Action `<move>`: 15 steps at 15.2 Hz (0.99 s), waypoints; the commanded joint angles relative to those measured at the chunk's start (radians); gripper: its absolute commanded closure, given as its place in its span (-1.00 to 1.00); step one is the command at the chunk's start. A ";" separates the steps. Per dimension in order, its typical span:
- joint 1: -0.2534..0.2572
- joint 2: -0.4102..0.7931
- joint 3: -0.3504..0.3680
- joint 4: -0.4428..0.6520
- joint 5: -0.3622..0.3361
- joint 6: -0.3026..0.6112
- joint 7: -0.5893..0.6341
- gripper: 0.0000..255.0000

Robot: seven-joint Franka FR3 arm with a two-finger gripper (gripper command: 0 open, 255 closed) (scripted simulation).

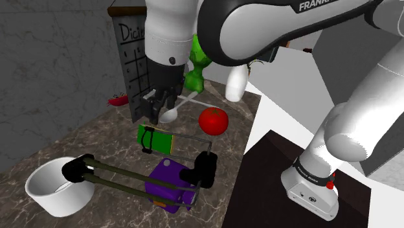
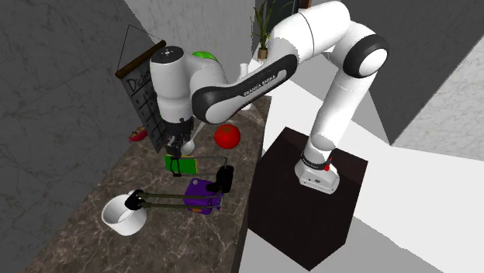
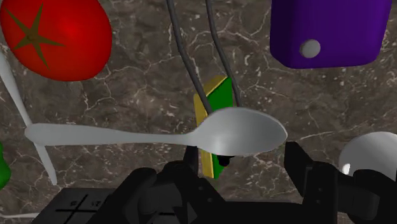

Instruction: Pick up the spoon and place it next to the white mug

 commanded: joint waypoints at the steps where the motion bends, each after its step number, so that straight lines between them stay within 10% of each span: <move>1: 0.010 0.107 0.029 0.096 -0.083 -0.023 0.067 1.00; 5: 0.087 0.300 0.038 0.291 -0.229 -0.093 0.170 1.00; 15: 0.092 0.327 0.022 0.188 -0.261 0.027 0.203 1.00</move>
